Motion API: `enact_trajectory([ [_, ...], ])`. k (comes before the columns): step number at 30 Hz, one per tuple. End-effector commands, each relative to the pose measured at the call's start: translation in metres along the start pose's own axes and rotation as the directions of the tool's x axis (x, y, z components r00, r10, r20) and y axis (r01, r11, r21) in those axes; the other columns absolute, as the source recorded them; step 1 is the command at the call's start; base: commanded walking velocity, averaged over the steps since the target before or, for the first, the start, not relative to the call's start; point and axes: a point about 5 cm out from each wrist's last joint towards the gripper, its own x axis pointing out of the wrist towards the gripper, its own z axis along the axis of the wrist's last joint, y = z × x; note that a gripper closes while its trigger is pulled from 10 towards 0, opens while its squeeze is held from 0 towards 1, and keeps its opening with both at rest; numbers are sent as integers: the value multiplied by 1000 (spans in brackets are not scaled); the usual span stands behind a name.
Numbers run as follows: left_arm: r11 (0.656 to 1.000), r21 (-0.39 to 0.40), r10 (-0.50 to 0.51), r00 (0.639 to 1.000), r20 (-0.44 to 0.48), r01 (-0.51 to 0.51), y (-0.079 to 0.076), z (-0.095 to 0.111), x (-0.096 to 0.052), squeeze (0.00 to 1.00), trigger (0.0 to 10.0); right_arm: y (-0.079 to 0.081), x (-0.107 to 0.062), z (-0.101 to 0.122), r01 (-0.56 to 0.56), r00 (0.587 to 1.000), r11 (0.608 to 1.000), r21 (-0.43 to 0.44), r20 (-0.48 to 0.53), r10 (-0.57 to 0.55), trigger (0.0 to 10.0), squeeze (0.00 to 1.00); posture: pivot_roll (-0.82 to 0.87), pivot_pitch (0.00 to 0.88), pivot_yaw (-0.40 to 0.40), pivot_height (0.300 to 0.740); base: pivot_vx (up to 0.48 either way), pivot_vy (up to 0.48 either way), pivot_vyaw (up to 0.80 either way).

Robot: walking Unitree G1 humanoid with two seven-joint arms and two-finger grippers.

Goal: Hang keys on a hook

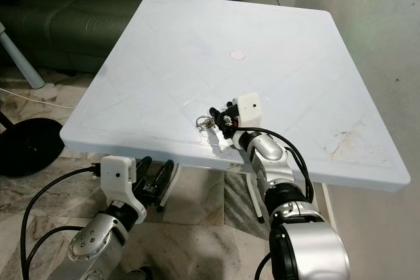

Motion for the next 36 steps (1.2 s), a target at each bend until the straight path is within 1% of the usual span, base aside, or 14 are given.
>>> enact_trajectory([
  [1,1000,-8,-8,1000,10,8,-5,2,1,0,10000,-4,1,1,10,999,1000,-22,-35,-11,10000,0,349,203,-77,736,0,0,0],
  [14,1000,-12,-4,1000,11,4,-5,2,1,0,10000,0,2,-1,-10,999,999,-52,-50,8,10000,0,350,208,-80,736,0,0,0],
  [26,1000,-14,-2,1000,12,2,-5,2,1,0,10000,2,1,-3,-31,998,994,-105,-60,24,10000,0,349,212,-82,736,0,0,0],
  [36,1000,-20,3,1000,14,-3,-5,3,1,0,10000,3,1,-7,-25,996,991,-135,-85,14,10000,0,351,214,-85,736,0,0,0],
])
